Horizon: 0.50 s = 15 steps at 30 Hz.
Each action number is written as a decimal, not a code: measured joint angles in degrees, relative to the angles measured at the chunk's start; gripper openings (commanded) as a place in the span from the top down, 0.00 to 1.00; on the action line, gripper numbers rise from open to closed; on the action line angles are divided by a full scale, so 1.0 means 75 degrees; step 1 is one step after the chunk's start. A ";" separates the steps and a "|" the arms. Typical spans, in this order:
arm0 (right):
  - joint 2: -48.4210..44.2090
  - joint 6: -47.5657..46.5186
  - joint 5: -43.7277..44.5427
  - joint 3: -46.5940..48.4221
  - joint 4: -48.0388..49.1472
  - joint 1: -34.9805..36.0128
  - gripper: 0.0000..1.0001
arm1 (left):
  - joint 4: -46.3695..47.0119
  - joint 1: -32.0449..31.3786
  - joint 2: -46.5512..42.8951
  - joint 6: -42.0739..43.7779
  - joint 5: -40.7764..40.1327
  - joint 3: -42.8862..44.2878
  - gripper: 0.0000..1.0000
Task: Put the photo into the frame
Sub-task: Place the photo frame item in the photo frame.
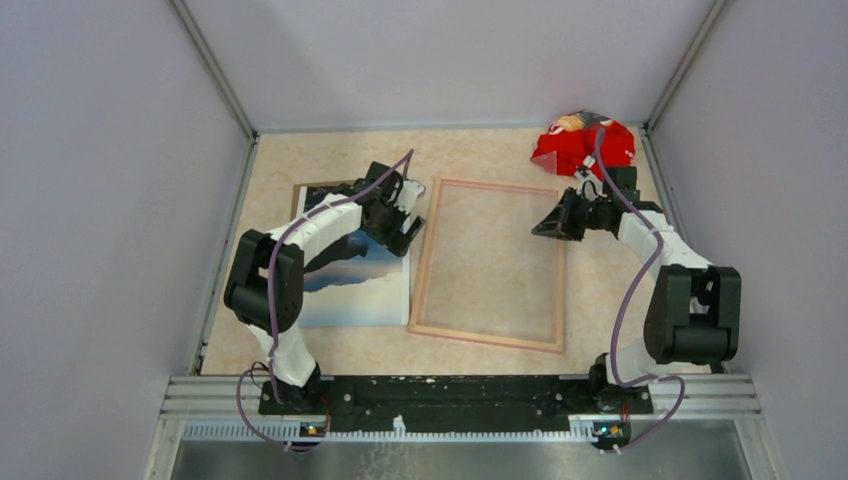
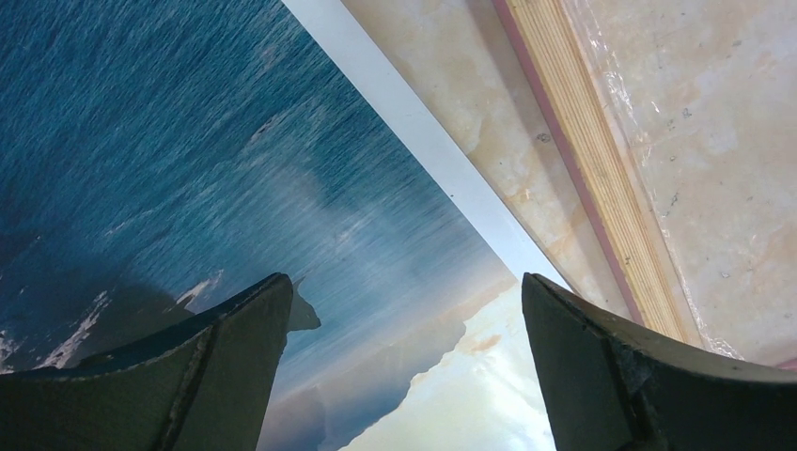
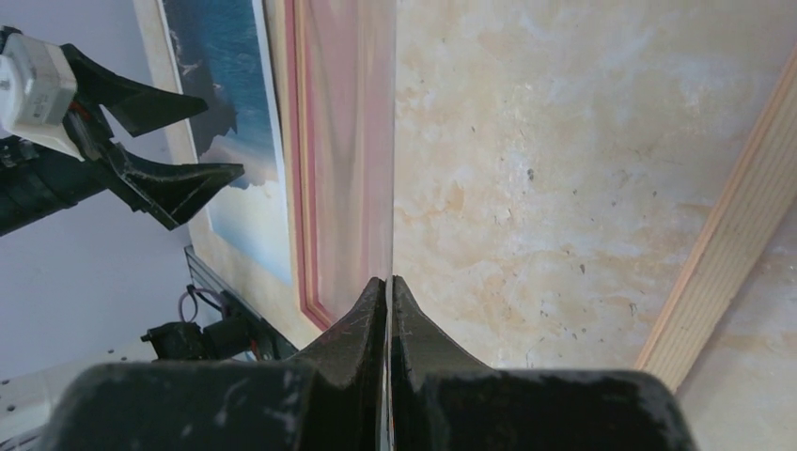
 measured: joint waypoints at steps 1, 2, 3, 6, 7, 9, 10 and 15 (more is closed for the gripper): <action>0.0015 -0.0020 -0.0012 0.0067 -0.0020 -0.0003 1.00 | 0.0000 -0.0006 0.0003 0.0000 0.0000 0.0000 0.02; 0.0032 -0.0035 -0.0038 0.0128 -0.0032 -0.0003 1.00 | -0.0003 -0.0015 0.0003 0.0000 0.0000 0.0000 0.02; 0.0041 -0.0038 -0.0058 0.0160 -0.0029 0.0000 1.00 | -0.0006 -0.0026 0.0006 0.0000 0.0000 0.0000 0.02; 0.0047 -0.0029 -0.0099 0.0187 0.0003 -0.0003 1.00 | -0.0012 -0.0052 0.0006 0.0000 0.0009 0.0000 0.02; 0.0047 0.0006 -0.0134 0.0172 0.0047 -0.0003 1.00 | -0.0015 -0.0058 0.0006 0.0000 0.0017 0.0000 0.02; 0.0047 0.0111 -0.0216 0.0076 0.0239 -0.0003 1.00 | -0.0015 -0.0076 0.0006 0.0000 0.0038 0.0000 0.02; 0.0044 0.0207 -0.0297 -0.0032 0.0399 -0.0003 1.00 | -0.0015 -0.0090 0.0006 -0.0003 0.0058 0.0000 0.02; -0.0055 0.0839 -0.0612 -0.0828 0.1139 -0.0003 1.00 | 0.0146 -0.0236 0.0006 -0.0044 0.0405 -0.0236 0.03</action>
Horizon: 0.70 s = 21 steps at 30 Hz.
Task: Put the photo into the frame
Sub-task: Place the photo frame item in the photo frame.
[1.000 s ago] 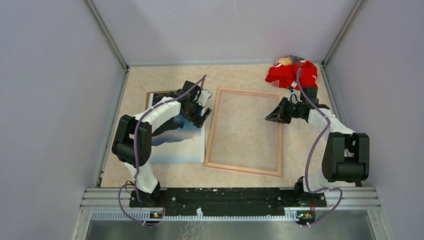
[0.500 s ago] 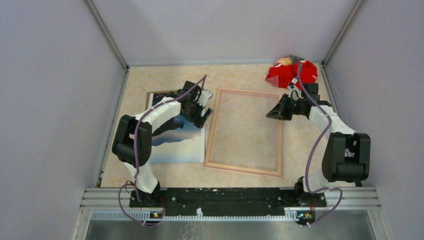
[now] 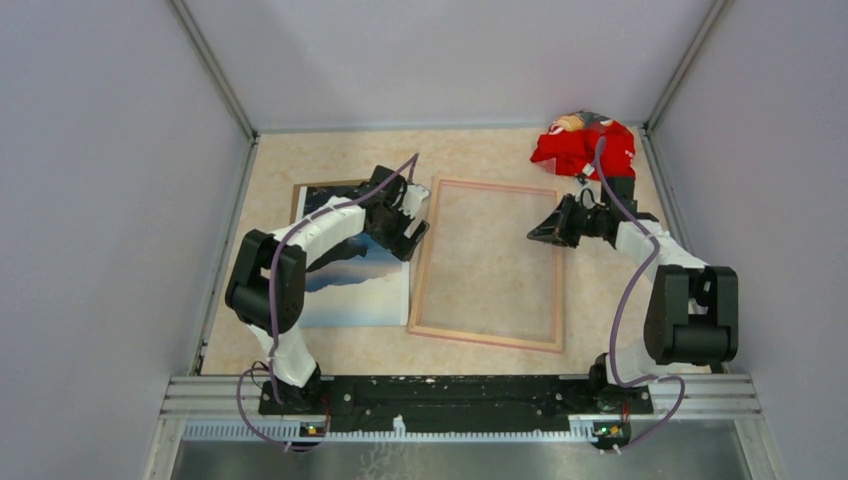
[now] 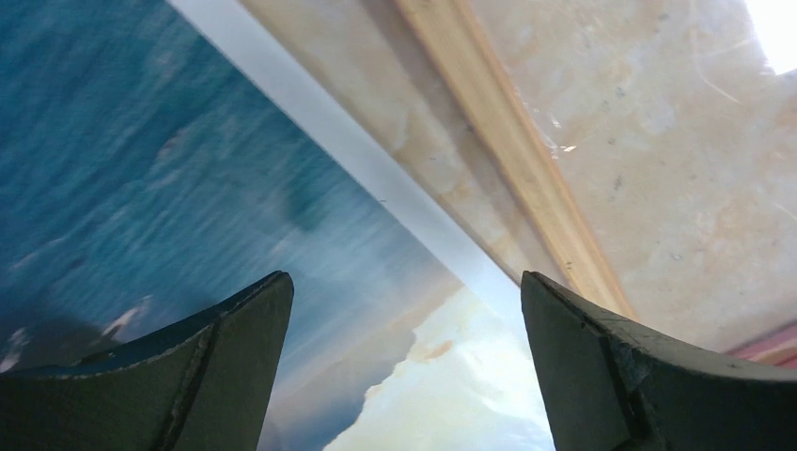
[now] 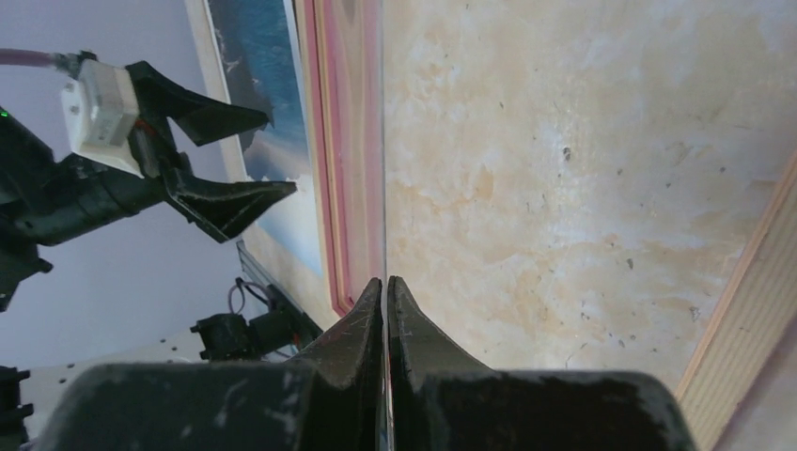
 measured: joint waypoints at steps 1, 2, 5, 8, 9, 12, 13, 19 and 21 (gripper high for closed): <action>-0.0023 0.0093 -0.0050 -0.0076 0.0067 0.0000 1.00 | 0.0035 -0.0041 0.0000 -0.0009 0.0105 -0.0090 0.04; -0.0061 0.0204 -0.0105 -0.0157 0.0172 0.0000 1.00 | 0.0058 -0.0085 0.0000 -0.0026 0.0213 -0.0181 0.06; -0.0198 0.0484 -0.0291 -0.0256 0.0393 0.0000 1.00 | 0.0134 -0.0172 0.0000 -0.0047 0.0545 -0.0361 0.14; -0.0326 0.0784 -0.0516 -0.0274 0.0685 0.0000 1.00 | 0.0184 -0.0207 0.0000 -0.0070 0.0790 -0.0405 0.25; -0.0367 0.0871 -0.0592 -0.0303 0.0819 0.0000 1.00 | 0.0219 -0.0210 0.0000 -0.0079 0.0860 -0.0405 0.29; -0.0417 0.1212 -0.0764 -0.0370 0.1131 0.0000 1.00 | 0.0338 -0.0210 0.0012 -0.0105 0.1020 -0.0405 0.41; -0.0428 0.1326 -0.0804 -0.0411 0.1233 0.0000 1.00 | 0.0367 -0.0207 0.0026 -0.0117 0.1067 -0.0405 0.45; -0.0554 0.2040 -0.0918 -0.0694 0.1880 0.0041 1.00 | 0.0484 -0.0207 0.0221 -0.0131 0.1326 -0.0405 0.57; -0.0609 0.2209 -0.0915 -0.0697 0.1961 0.0099 1.00 | 0.0501 -0.0207 0.0268 -0.0125 0.1387 -0.0405 0.59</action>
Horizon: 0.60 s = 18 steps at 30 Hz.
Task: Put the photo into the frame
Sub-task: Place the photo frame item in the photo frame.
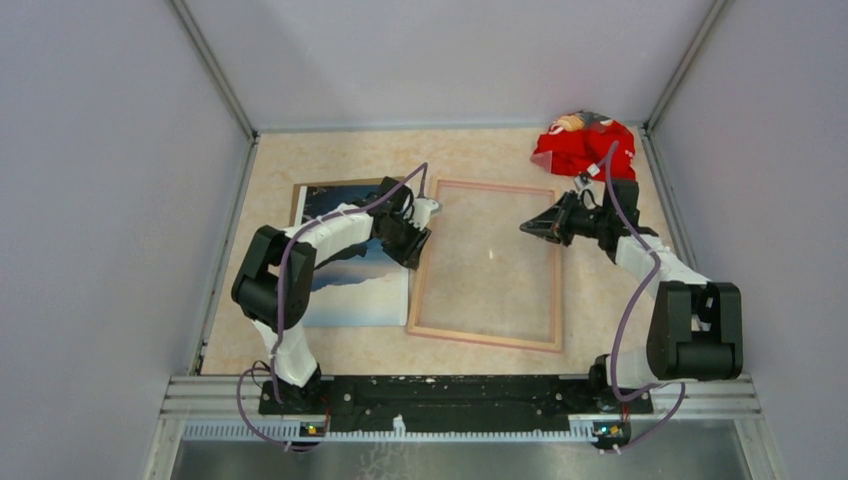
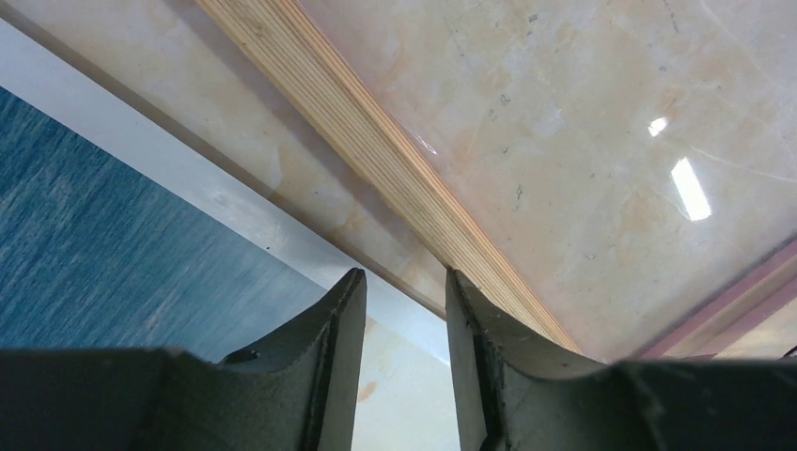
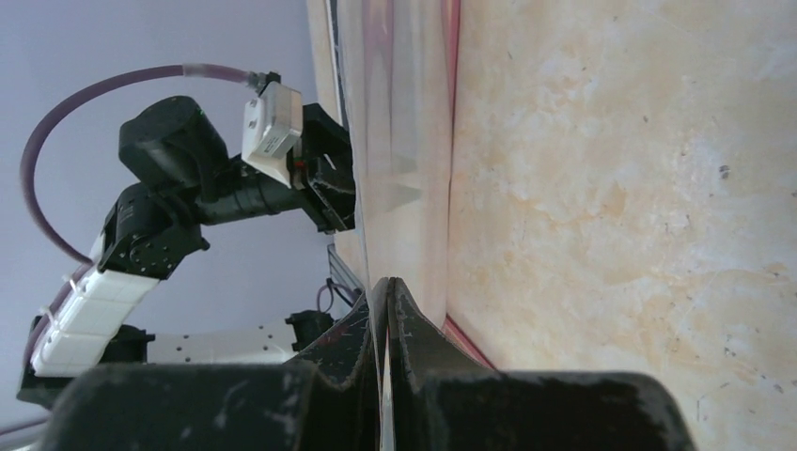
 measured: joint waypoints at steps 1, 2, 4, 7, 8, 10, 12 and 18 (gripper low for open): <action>-0.0047 0.0122 0.0003 0.0000 0.0073 0.0038 1.00 | 0.0006 0.0003 0.0012 0.0000 0.0029 0.0000 0.61; -0.0079 0.0181 0.0006 0.0000 0.0114 0.0076 1.00 | 0.0006 0.0003 0.0015 -0.0003 0.0067 0.0000 0.62; -0.0175 0.0344 0.0052 0.0000 0.0216 0.0187 1.00 | 0.0009 0.0003 0.0020 0.0000 0.0119 0.0000 0.66; -0.0332 0.0583 0.0152 0.0003 0.0356 0.0385 1.00 | 0.0009 0.0003 0.0055 0.0000 0.0201 0.0000 0.70; -0.0376 0.0653 0.0198 0.0006 0.0399 0.0452 1.00 | 0.0009 0.0006 0.0058 0.0000 0.0227 0.0000 0.71; -0.0458 0.0845 0.0321 0.0012 0.0504 0.0586 1.00 | 0.0009 0.0003 0.0058 0.0000 0.0262 0.0000 0.72; -0.0519 0.1005 0.0440 0.0012 0.0615 0.0694 1.00 | 0.0006 0.0006 0.0058 0.0003 0.0309 0.0000 0.75; -0.0641 0.1658 0.0714 0.0012 0.0898 0.0935 1.00 | 0.0058 0.0026 0.0058 0.0009 0.0396 -0.0058 0.87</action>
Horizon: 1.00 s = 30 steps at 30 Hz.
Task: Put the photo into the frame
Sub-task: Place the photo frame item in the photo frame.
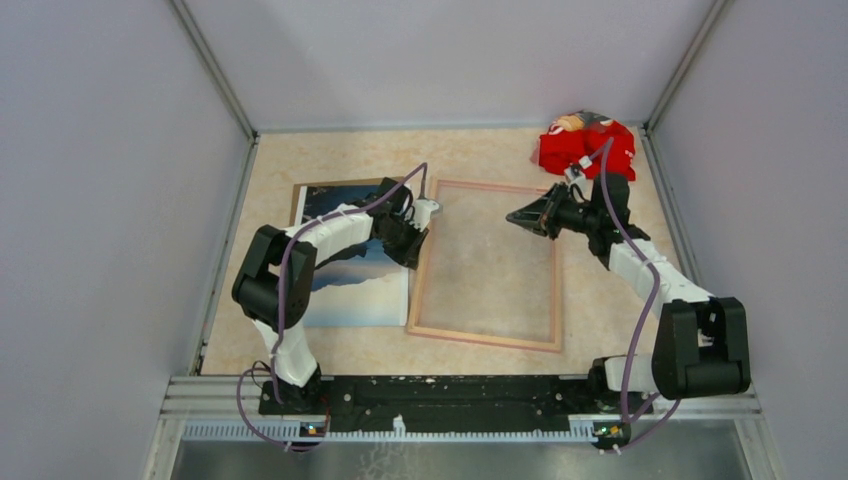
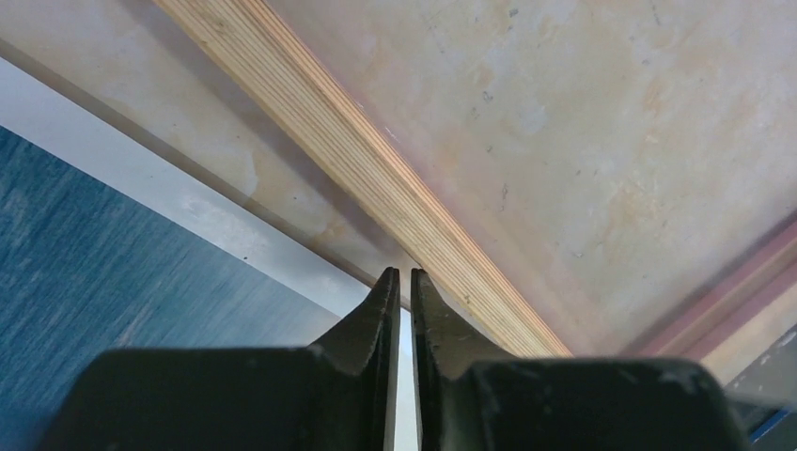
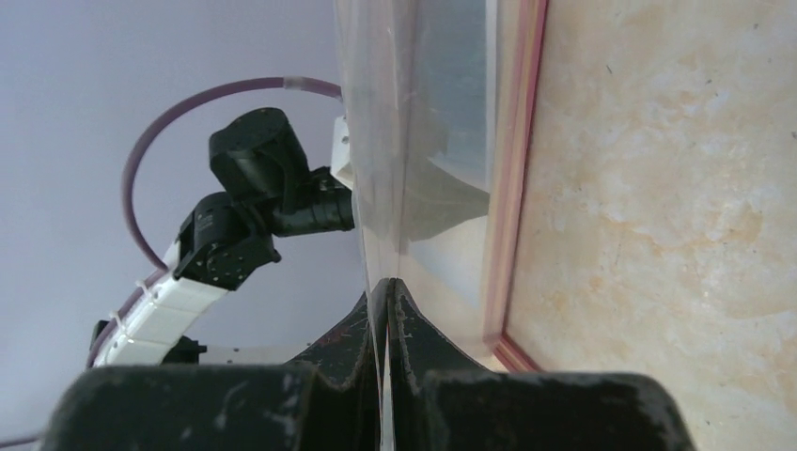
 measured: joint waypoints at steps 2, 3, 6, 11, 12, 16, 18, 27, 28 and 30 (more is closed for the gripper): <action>-0.0023 0.0216 0.0067 0.0000 0.0125 0.0023 1.00 | 0.0070 0.0006 0.0041 0.0003 -0.0029 -0.0087 0.88; -0.0026 0.0291 0.0090 0.0000 0.0169 0.0029 1.00 | 0.0093 0.0006 0.0058 0.0000 -0.0023 -0.0140 0.88; -0.0026 0.0475 0.0131 0.0000 0.0219 0.0044 1.00 | 0.0093 0.0003 0.0108 0.0000 0.0003 -0.0201 0.88; -0.0029 0.0589 0.0216 0.0000 0.0230 0.0079 1.00 | 0.0131 0.0006 0.0140 -0.0017 0.0035 -0.0207 0.89; -0.0029 0.0624 0.0221 -0.0006 0.0256 0.0079 1.00 | 0.0143 0.0006 0.0140 -0.0020 0.0032 -0.0216 0.90; -0.0029 0.0825 0.0283 -0.0012 0.0431 0.0128 1.00 | 0.0184 0.0006 0.0140 -0.0026 0.0067 -0.0245 0.92; -0.0029 0.0930 0.0312 -0.0012 0.0560 0.0187 1.00 | 0.0230 0.0006 0.0140 -0.0032 0.0128 -0.0291 0.92; -0.0023 0.1087 0.0466 0.0154 0.0691 0.0428 1.00 | 0.0370 0.0093 0.0140 -0.0093 0.0446 -0.0388 0.93; -0.0023 0.1105 0.0495 0.0154 0.0685 0.0446 1.00 | 0.0376 0.0096 0.0140 -0.0105 0.0460 -0.0393 0.93; -0.0020 0.1174 0.0600 0.0154 0.0682 0.0463 1.00 | 0.0382 0.0114 0.0140 -0.0111 0.0504 -0.0402 0.93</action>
